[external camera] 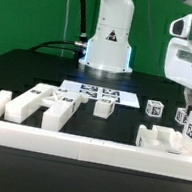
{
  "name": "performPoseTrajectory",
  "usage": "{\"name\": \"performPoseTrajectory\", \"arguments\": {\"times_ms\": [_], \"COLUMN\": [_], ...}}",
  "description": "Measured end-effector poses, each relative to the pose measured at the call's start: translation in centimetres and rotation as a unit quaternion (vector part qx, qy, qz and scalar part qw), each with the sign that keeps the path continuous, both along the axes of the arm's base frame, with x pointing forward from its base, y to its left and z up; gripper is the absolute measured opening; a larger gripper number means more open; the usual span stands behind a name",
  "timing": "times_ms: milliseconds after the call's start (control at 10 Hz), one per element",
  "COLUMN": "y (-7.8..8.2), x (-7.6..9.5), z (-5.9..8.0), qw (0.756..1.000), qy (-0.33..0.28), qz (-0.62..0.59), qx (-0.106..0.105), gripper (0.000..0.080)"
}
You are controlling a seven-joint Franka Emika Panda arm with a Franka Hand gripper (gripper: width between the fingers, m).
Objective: Assemble chair
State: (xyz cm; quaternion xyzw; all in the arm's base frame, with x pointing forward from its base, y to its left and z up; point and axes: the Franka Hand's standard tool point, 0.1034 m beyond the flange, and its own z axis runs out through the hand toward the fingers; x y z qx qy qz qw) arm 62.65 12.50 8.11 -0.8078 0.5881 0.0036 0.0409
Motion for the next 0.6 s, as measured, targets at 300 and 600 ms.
{"name": "performPoseTrajectory", "arguments": {"times_ms": [300,600], "y": [0.08,0.38], "x": [-0.07,-0.24], "z": [-0.02,-0.03], "qw": [0.998,0.98], "qy": [-0.003,-0.008], "qz": [0.062,0.2], "qx": [-0.002,-0.007], "gripper": [0.0501,0.064]}}
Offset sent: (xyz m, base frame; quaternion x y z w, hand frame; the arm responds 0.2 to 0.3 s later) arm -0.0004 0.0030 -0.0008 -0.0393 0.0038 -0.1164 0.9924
